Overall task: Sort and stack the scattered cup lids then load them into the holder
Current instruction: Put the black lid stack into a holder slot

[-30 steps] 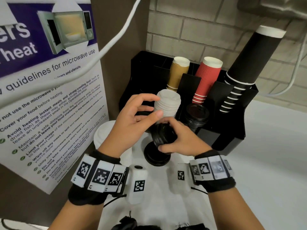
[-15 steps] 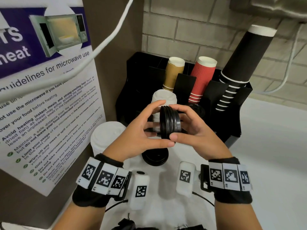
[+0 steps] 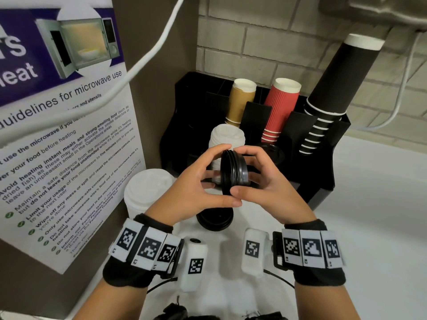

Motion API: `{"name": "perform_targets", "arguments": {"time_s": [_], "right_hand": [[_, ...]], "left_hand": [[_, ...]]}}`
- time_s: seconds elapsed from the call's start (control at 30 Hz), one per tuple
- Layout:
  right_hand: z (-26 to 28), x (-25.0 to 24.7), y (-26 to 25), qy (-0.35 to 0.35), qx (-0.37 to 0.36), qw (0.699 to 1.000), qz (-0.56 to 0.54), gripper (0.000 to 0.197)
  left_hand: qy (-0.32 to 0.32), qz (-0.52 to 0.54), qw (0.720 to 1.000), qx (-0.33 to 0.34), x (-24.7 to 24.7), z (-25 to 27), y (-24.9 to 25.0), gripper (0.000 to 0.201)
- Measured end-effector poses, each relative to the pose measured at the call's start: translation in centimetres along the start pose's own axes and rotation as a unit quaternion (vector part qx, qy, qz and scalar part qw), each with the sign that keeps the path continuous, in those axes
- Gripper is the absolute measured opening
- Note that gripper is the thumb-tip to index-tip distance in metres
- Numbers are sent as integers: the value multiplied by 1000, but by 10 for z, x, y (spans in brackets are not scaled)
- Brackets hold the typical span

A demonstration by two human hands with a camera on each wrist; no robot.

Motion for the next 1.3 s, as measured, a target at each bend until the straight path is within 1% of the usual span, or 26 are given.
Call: {"name": "perform_targets", "arguments": {"time_s": [0.1, 0.17, 0.23, 0.27, 0.3, 0.37, 0.47, 0.57, 0.63, 0.77, 0.83, 0.9, 0.93, 0.97, 1.03, 1.1, 1.13, 1.2, 1.3], "right_hand": [[-7, -6, -9, 21, -26, 999, 28, 62], [-18, -27, -16, 74, -65, 991, 90, 64], [-33, -54, -22, 133, -90, 967, 199, 69], [-41, -66, -23, 146, -92, 951, 258, 72], [-50, -75, -22, 144, -86, 935, 311, 74], [-66, -85, -14, 112, -61, 911, 392, 78], [-83, -83, 2, 49, -24, 885, 463, 79], [-91, -76, 15, 0, 0, 869, 494, 81], [-93, -75, 20, -11, 6, 861, 509, 81], [-90, -74, 25, -19, 2, 857, 516, 79], [-88, -72, 27, -23, 0, 862, 507, 77], [-85, -72, 30, -11, -3, 867, 498, 74], [-84, -74, 31, 3, -9, 865, 502, 73], [-82, -77, 31, 21, -18, 858, 512, 71], [-76, -80, 28, 54, -40, 834, 548, 70], [-71, -80, 28, 66, -47, 812, 578, 72], [-68, -79, 28, 68, -47, 807, 585, 73], [-63, -77, 29, 73, -53, 805, 586, 70], [-59, -72, 25, 86, -84, 813, 569, 59]], "left_hand": [[7, -13, 1000, 3, -4, -2, 0, 100], [24, -15, 1000, 2, -9, -4, 0, 99], [46, -14, 999, 6, -15, -5, 2, 93], [57, -13, 998, 7, -18, -5, 3, 89], [66, -12, 998, 8, -20, -6, 5, 85], [78, -11, 997, 11, -23, -7, 6, 75], [77, -11, 997, 12, -22, -7, 8, 70], [71, -12, 997, 14, -21, -7, 9, 67], [74, -14, 997, 13, -22, -7, 10, 65], [77, -13, 997, 9, -23, -8, 9, 61], [77, -14, 997, 7, -21, -8, 8, 59], [79, -15, 997, 7, -20, -8, 7, 57], [79, -15, 997, 7, -20, -8, 8, 57], [79, -16, 997, 8, -20, -8, 7, 57], [80, -19, 997, 10, -21, -8, 7, 58], [82, -18, 996, 11, -22, -8, 7, 57], [82, -17, 996, 11, -22, -8, 7, 57], [80, -17, 997, 13, -21, -8, 8, 56], [77, -17, 997, 15, -18, -8, 9, 56]]}}
Point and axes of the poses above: each hand's wrist, its own z-axis away from the middle knuckle, its own x-axis out of the palm, y = z × x, the point moved 8 cm from there along -z, towards the middle knuckle, and after that the axes turned 14 degrees about y, right-handed, at the moved point
